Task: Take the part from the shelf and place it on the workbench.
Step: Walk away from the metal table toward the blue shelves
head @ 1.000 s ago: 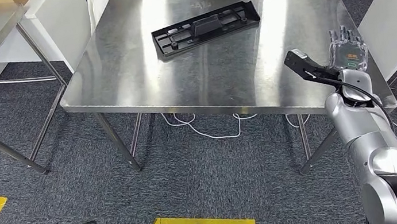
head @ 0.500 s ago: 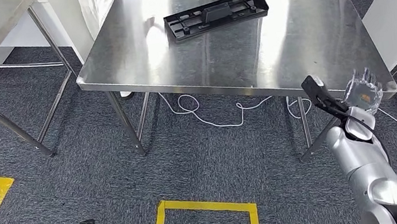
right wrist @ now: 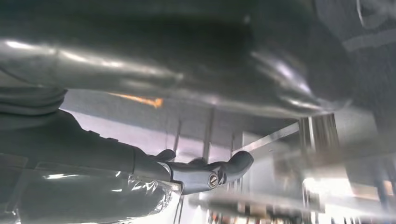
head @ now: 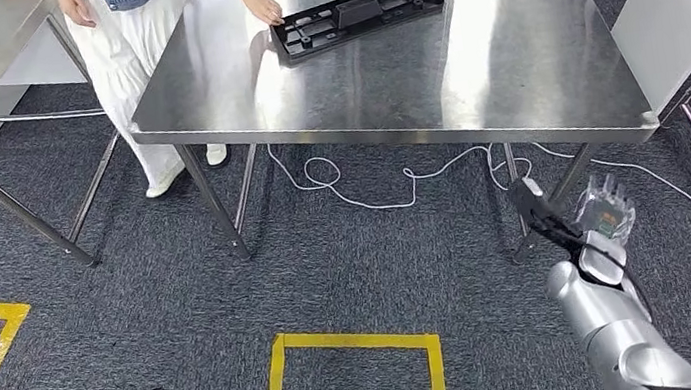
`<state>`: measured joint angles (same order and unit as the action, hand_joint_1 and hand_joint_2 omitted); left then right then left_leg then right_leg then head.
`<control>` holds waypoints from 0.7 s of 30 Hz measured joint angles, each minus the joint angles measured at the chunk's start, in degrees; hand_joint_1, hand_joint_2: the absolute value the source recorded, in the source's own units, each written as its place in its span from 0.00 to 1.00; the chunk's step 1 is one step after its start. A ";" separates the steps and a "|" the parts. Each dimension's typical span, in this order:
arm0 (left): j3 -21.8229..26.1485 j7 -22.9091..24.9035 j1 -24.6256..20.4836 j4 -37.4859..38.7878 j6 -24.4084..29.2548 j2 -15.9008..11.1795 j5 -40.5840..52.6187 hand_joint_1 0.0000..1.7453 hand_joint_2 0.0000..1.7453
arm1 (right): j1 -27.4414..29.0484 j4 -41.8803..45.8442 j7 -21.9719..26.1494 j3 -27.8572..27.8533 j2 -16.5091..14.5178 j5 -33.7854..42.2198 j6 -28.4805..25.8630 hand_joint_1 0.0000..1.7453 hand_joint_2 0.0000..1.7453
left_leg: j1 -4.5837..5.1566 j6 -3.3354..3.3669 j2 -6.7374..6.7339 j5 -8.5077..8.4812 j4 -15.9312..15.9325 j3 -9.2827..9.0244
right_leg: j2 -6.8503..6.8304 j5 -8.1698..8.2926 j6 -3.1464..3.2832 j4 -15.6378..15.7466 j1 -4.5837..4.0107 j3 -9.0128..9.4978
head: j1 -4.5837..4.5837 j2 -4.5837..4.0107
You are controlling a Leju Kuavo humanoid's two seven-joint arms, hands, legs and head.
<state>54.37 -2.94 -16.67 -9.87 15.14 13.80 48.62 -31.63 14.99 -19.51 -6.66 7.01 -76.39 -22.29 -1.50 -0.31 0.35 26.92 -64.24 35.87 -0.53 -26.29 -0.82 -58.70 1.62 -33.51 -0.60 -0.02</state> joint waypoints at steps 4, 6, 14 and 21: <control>0.06 -0.22 -0.06 0.01 0.70 0.09 0.32 0.00 0.00 | 4.53 -0.50 0.79 -0.67 -2.69 0.58 0.14 0.00 1.00 | 0.65 1.01 0.65 0.13 3.41 -1.18 | 0.11 1.15 -1.74 -0.44 -0.53 -1.35 | -0.09 0.01; 0.10 -0.24 -0.12 0.01 0.98 0.15 0.42 0.00 0.00 | 6.58 -0.85 1.66 -1.12 -3.40 1.20 1.33 0.00 1.00 | 0.76 2.48 0.52 -1.09 4.22 -0.51 | 0.15 0.47 -2.36 -1.00 -0.58 -2.14 | -0.09 0.01; 0.40 -0.99 -0.43 0.00 1.91 0.17 0.81 0.00 0.00 | 13.82 -2.03 5.57 -5.73 -7.64 8.27 10.27 0.00 0.00 | 1.09 3.75 -0.03 -7.18 4.80 6.15 | 0.36 -6.03 -2.76 -13.21 -0.68 -0.34 | 0.50 0.00; 0.39 -4.88 -0.09 0.01 1.22 0.17 2.15 0.00 0.00 | 19.23 -2.79 4.08 -7.88 -9.55 8.47 13.54 0.00 1.00 | 0.89 1.50 -0.35 -10.97 6.25 7.99 | 0.34 -6.53 0.14 2.75 -1.37 8.71 | 0.21 0.00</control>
<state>54.77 -7.82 -16.75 -9.86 16.35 13.97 50.76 -12.39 12.20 -15.43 -14.54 -2.54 -67.92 -8.75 -0.61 1.20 -0.01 15.95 -57.99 43.86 -0.19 -32.82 -0.68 -55.95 0.25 -24.80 -0.38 -0.02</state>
